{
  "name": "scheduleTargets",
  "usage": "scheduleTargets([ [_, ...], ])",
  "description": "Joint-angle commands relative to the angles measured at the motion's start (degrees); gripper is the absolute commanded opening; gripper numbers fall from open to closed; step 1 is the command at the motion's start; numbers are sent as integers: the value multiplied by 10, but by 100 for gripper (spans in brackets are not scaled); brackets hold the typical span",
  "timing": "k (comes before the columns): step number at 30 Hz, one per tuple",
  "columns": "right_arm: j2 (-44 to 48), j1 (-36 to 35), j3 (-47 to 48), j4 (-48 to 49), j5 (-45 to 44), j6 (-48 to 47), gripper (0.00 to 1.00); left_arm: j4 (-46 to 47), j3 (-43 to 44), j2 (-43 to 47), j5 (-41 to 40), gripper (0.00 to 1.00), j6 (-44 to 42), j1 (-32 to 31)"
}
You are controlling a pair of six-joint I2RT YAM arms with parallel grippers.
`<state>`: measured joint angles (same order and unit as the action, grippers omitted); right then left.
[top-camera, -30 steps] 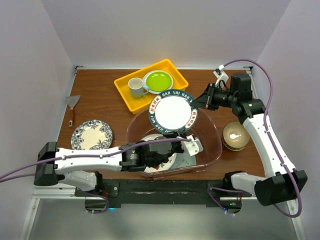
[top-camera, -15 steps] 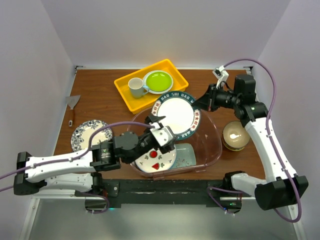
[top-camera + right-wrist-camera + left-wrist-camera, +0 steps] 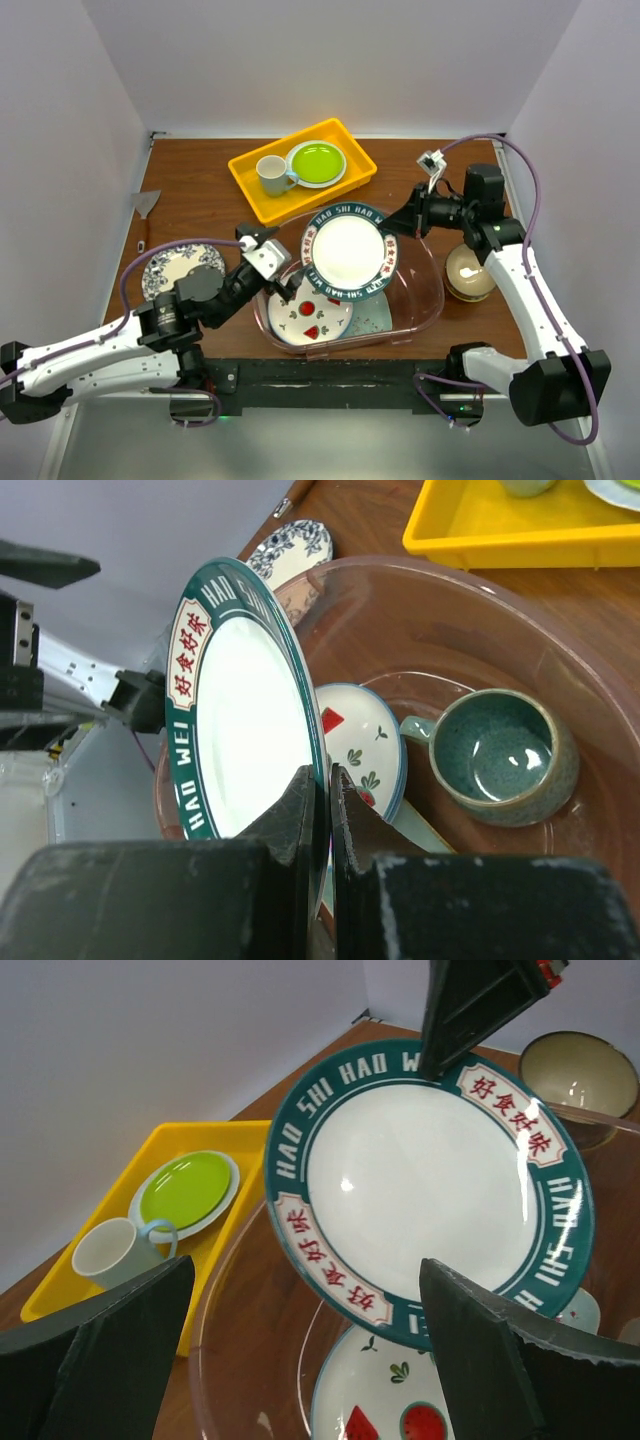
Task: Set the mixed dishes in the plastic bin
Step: Place the plate in the plastic bin.
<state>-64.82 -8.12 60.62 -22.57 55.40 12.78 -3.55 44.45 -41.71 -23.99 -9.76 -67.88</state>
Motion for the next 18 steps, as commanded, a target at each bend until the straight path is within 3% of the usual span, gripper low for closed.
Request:
scheduleTargets([
  [1,18,2,-23,80,66,11,0,-3,-36,45,-76,100,6,7],
  [11,3,0,-69,128,84,25,0,1,-84,111,-164,100,10,22],
  [18,-15,-15,-79,140,81,16,0,-10,-84,82,-135,100,29,85],
])
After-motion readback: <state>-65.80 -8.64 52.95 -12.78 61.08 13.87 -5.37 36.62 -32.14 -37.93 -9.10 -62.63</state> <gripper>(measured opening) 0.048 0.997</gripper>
